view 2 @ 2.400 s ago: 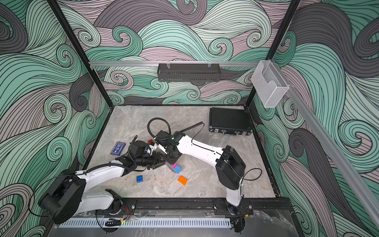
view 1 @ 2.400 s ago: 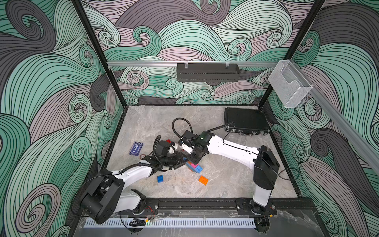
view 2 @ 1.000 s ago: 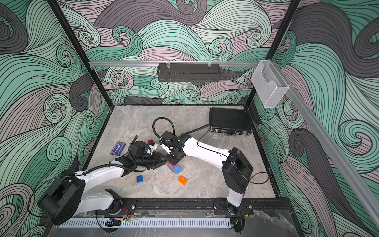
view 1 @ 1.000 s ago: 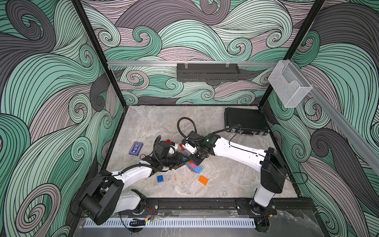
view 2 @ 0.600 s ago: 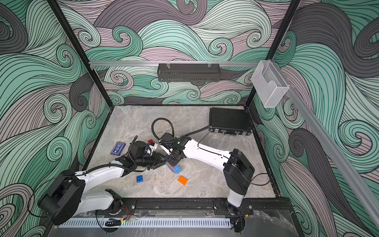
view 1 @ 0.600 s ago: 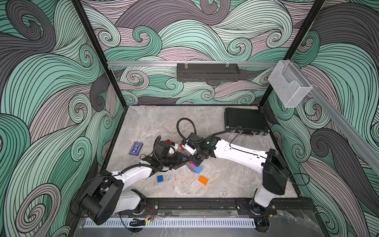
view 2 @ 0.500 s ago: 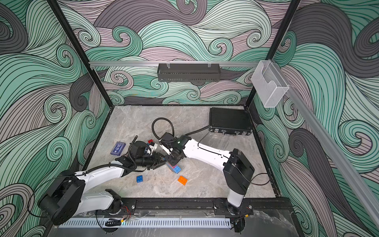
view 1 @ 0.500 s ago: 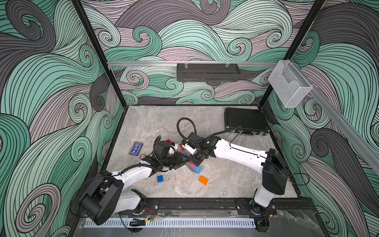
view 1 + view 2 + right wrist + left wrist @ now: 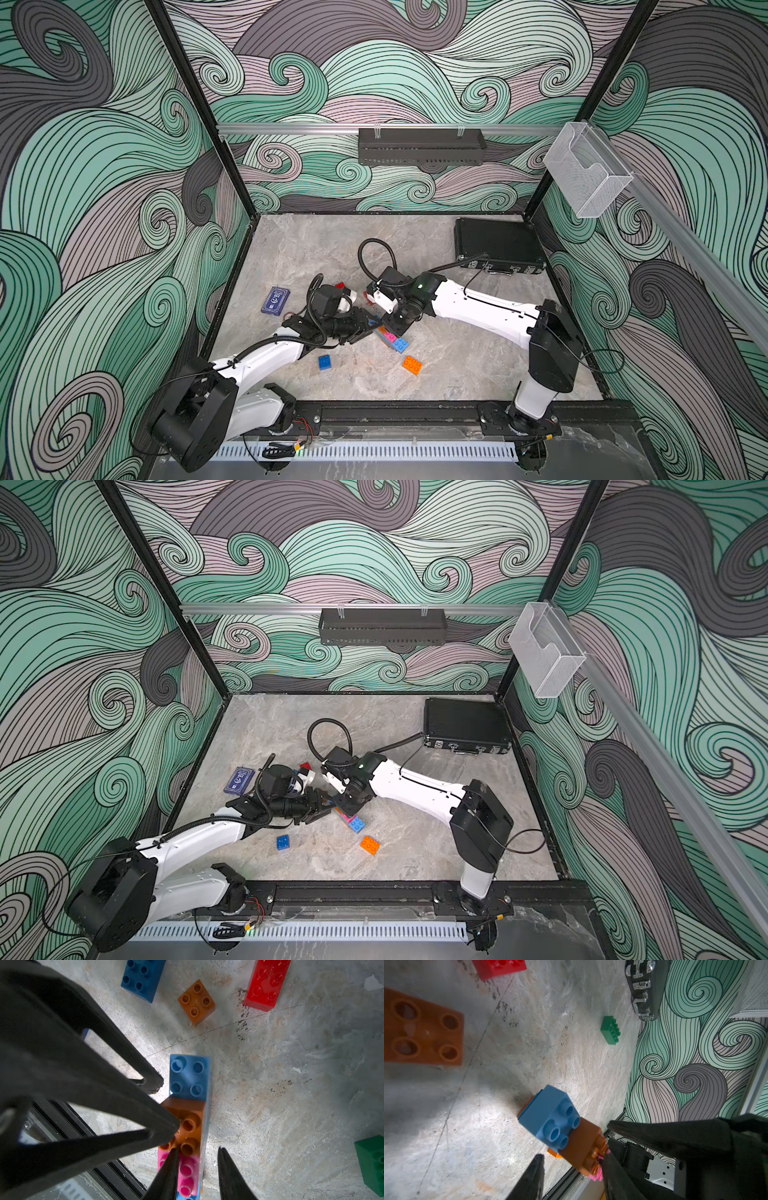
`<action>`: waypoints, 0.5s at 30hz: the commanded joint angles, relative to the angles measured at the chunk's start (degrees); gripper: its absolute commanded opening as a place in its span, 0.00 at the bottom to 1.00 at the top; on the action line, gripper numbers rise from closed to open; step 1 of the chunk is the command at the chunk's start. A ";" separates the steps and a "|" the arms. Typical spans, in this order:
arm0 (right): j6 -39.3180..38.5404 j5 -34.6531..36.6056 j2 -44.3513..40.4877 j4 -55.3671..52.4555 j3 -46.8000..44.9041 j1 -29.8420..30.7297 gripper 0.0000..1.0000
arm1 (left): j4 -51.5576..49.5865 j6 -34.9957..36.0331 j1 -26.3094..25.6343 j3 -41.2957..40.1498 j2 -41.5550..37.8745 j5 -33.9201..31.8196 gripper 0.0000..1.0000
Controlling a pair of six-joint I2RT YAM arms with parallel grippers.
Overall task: Assemble a heart with lego
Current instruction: Assemble the lego brick with the lego brick.
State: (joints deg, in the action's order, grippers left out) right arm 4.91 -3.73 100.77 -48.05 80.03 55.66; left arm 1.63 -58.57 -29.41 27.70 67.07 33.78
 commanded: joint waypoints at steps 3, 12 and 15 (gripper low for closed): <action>-0.78 0.30 3.11 -4.48 -0.93 -0.32 0.34 | -1.73 0.78 1.24 3.41 -2.13 0.01 0.48; -1.12 1.17 0.79 -4.59 1.84 -0.65 0.42 | -6.83 2.99 2.11 3.16 -4.28 -1.25 0.48; -1.39 0.48 0.35 -5.14 3.31 -0.78 0.44 | -7.86 3.35 2.61 2.41 -5.18 -1.78 0.48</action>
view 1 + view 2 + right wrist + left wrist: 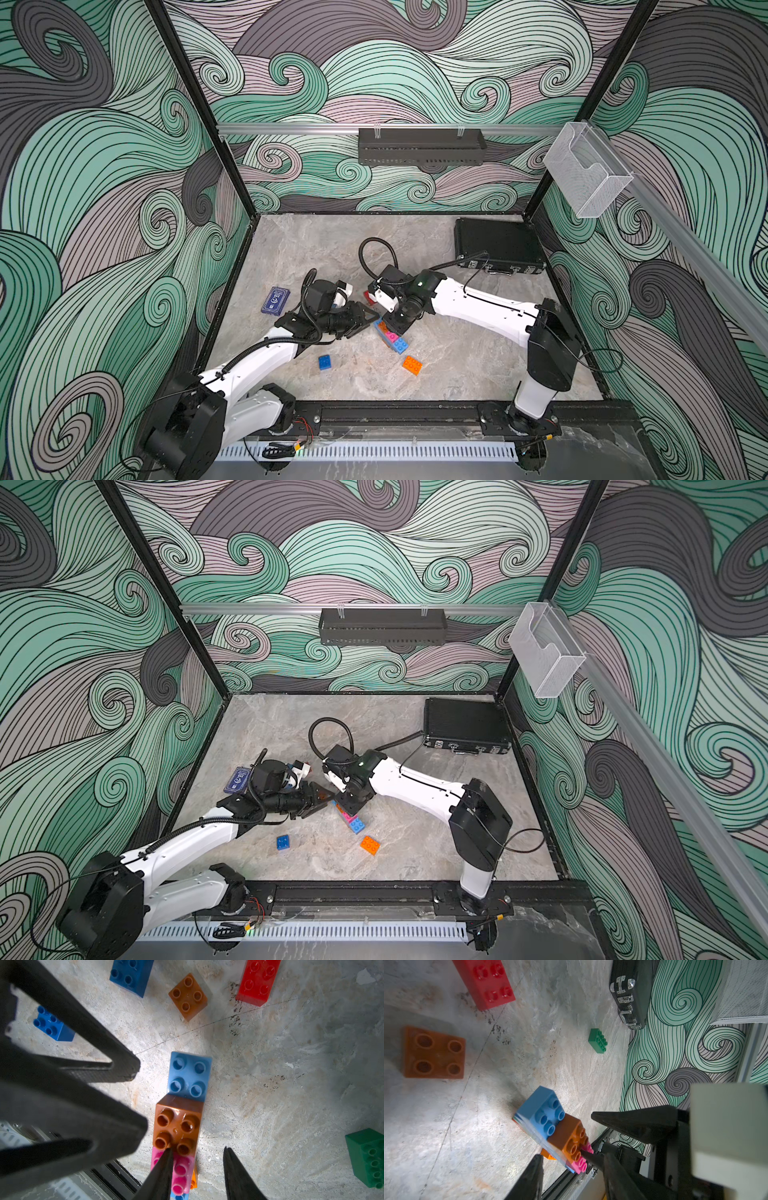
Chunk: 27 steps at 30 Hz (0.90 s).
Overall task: Assemble a heart with lego
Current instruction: Assemble the lego brick with the lego brick, then adjust the lego brick at the center of the board.
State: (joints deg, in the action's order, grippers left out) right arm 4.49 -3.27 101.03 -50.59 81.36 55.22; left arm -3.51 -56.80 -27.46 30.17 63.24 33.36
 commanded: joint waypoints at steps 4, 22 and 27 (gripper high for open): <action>-1.02 -0.16 -0.75 -2.73 3.16 -0.33 0.51 | -3.17 1.59 1.18 -0.81 -2.32 -1.89 0.48; 4.39 -0.69 1.19 0.20 0.89 1.04 0.66 | -2.80 1.95 1.62 -2.14 -1.63 -2.16 0.48; 4.64 0.02 3.66 0.95 0.47 1.42 0.65 | -3.48 2.21 1.79 -2.53 -2.29 -2.69 0.48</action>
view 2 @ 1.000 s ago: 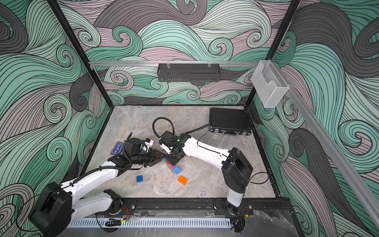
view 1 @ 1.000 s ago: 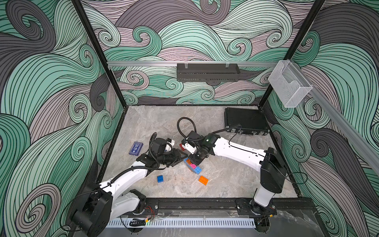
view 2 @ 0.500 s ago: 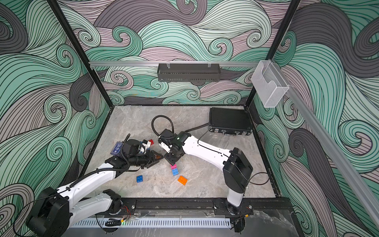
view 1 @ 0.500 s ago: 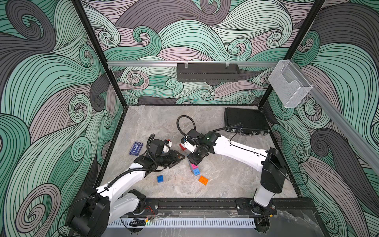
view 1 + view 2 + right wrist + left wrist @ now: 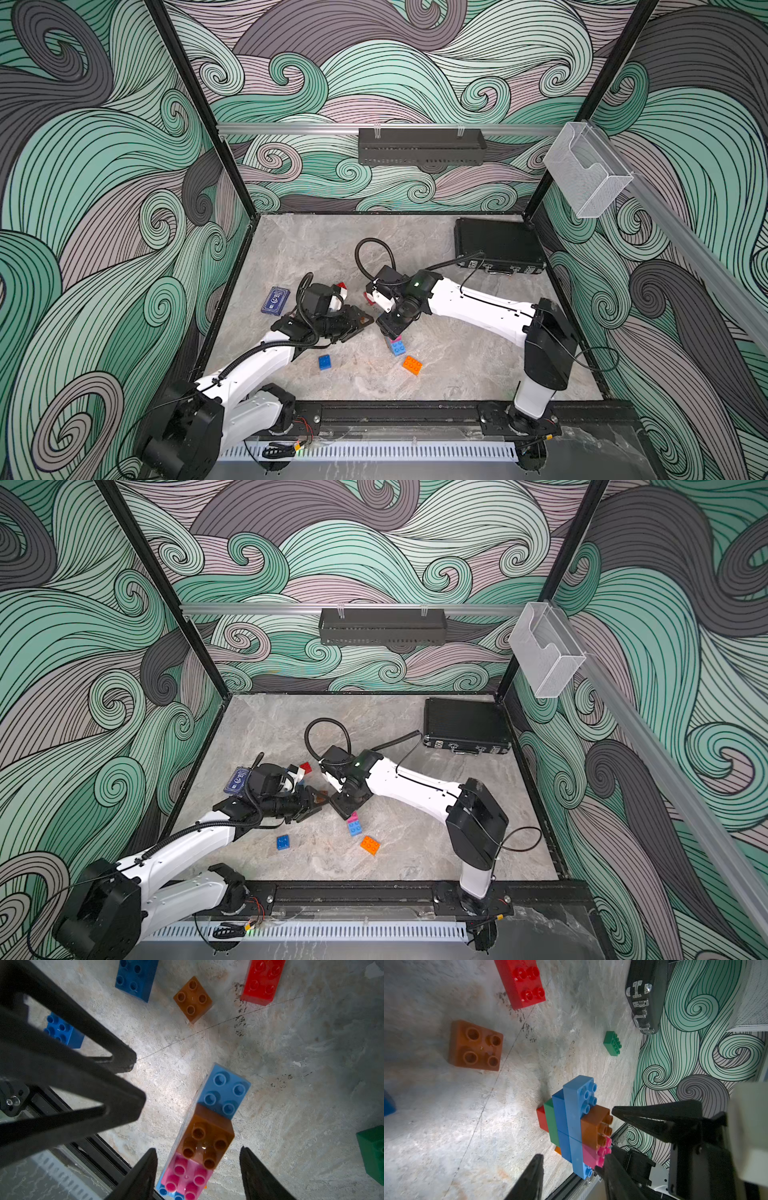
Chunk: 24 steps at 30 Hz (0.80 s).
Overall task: Assemble a heart with lego
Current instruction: Adjust the lego brick at the center of the board.
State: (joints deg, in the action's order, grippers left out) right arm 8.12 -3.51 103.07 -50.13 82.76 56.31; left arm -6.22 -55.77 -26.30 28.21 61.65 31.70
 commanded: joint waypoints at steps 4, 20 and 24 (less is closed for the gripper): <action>0.83 0.43 3.01 0.91 -1.19 0.54 0.60 | -0.77 1.28 0.81 -1.09 -0.57 -1.12 0.48; -3.72 -3.47 5.21 1.96 -1.95 -1.74 0.32 | 0.94 1.10 1.87 -1.25 2.67 -0.89 0.47; -7.22 -8.57 5.03 1.88 -2.47 -3.98 0.30 | 1.65 1.16 2.07 -0.88 4.18 -0.60 0.47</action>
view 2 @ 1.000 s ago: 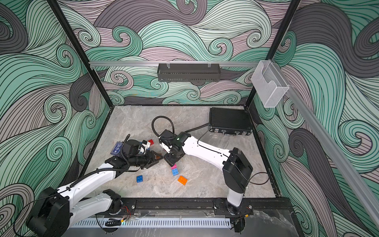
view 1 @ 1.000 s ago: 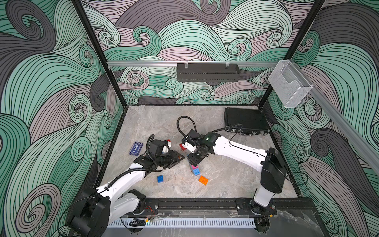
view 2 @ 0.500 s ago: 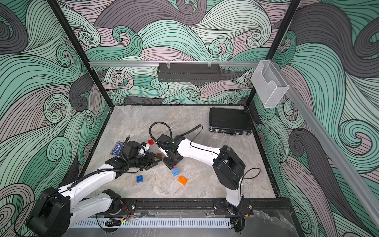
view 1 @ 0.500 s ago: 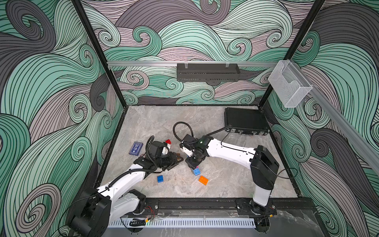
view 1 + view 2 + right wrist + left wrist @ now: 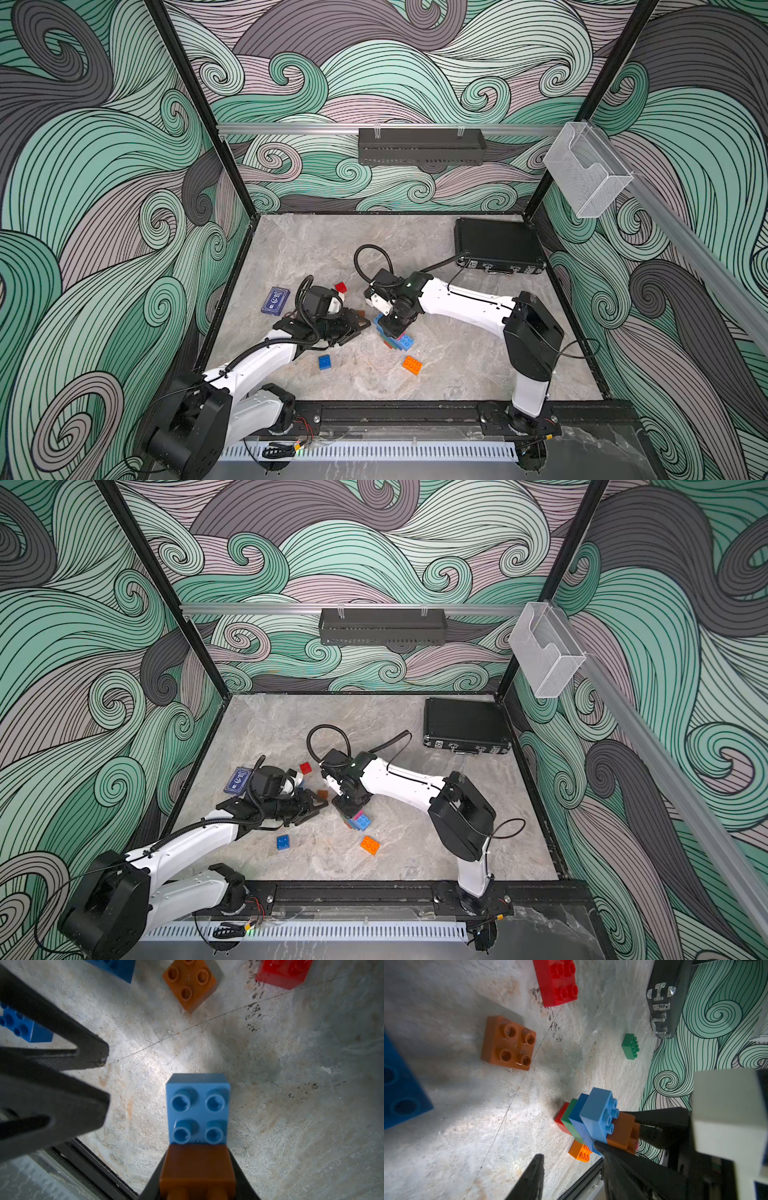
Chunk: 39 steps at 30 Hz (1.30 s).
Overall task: Assemble a heart with lego
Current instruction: Adjust the lego brick at the center of the board.
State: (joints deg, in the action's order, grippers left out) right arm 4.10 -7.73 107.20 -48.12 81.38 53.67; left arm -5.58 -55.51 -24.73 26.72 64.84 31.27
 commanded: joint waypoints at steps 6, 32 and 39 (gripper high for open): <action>-6.44 -13.06 2.85 -0.12 -1.40 -5.80 0.43 | 1.89 1.01 0.71 1.47 3.76 0.37 0.47; -3.15 -8.53 -4.15 3.42 -6.56 -11.13 0.67 | 0.82 2.00 1.49 2.38 6.19 1.05 0.46; 7.56 4.72 -12.38 7.24 -12.38 -1.14 0.72 | -2.74 2.77 1.66 0.38 0.83 -0.45 0.46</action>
State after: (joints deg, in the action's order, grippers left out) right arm 5.54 -9.98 97.43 -43.03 70.85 49.47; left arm -5.56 -53.95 -23.73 28.05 67.68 32.10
